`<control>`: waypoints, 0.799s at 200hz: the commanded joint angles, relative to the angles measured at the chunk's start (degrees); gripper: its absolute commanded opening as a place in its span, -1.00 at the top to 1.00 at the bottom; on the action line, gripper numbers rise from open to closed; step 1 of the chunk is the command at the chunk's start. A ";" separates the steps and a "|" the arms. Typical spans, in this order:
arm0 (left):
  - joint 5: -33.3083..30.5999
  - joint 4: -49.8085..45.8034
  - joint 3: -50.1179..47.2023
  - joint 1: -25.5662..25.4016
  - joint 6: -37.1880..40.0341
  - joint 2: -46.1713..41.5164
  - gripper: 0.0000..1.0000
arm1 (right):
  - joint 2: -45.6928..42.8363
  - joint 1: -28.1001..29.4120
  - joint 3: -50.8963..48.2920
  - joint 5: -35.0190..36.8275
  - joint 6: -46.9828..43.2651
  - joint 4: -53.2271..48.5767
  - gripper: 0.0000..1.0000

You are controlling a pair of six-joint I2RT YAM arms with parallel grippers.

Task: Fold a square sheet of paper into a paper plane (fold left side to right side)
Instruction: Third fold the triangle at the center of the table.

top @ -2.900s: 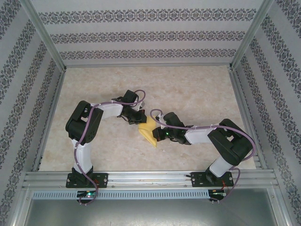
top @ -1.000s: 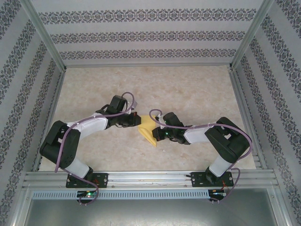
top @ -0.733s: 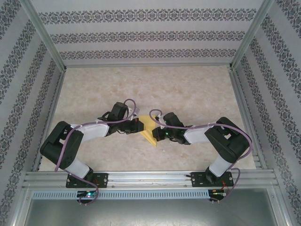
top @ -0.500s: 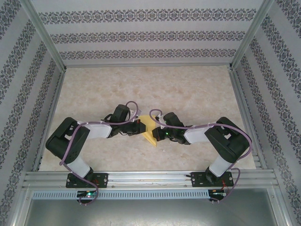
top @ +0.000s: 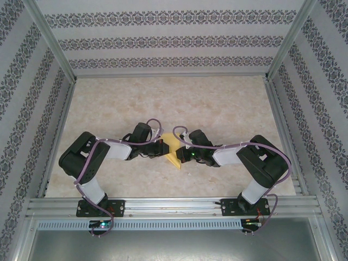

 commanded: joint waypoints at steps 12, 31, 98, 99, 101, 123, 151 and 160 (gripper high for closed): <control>-1.12 3.66 -0.83 -0.48 -0.84 2.06 0.93 | 2.21 -0.53 -0.90 -0.47 -0.55 -3.76 1.00; -1.52 3.86 -0.83 -0.48 -0.93 2.56 0.93 | 2.16 -0.49 -0.94 -0.47 -0.50 -3.76 1.00; -3.29 3.62 -1.61 -0.48 -0.80 3.65 0.93 | 1.90 -0.48 -0.83 -0.47 -0.42 -3.93 0.99; -3.32 3.62 -1.61 -0.48 -0.76 3.66 0.93 | 1.90 -0.55 -0.85 -0.47 -0.44 -3.93 0.98; -3.38 3.58 -1.68 -0.48 -0.79 3.74 0.93 | 1.83 -0.60 -0.85 -0.47 -0.46 -3.93 0.98; -4.35 2.88 -2.27 -0.52 -0.79 3.91 0.93 | 1.34 -0.77 -0.66 -0.68 -0.35 -4.02 0.94; -5.68 1.41 -3.22 -0.52 -0.70 4.18 0.95 | 0.61 -1.12 0.25 -1.52 -0.18 -4.10 0.85; -6.26 1.04 -3.63 -0.49 -0.69 4.13 0.95 | 0.26 -1.32 0.75 -2.01 -0.10 -4.35 0.81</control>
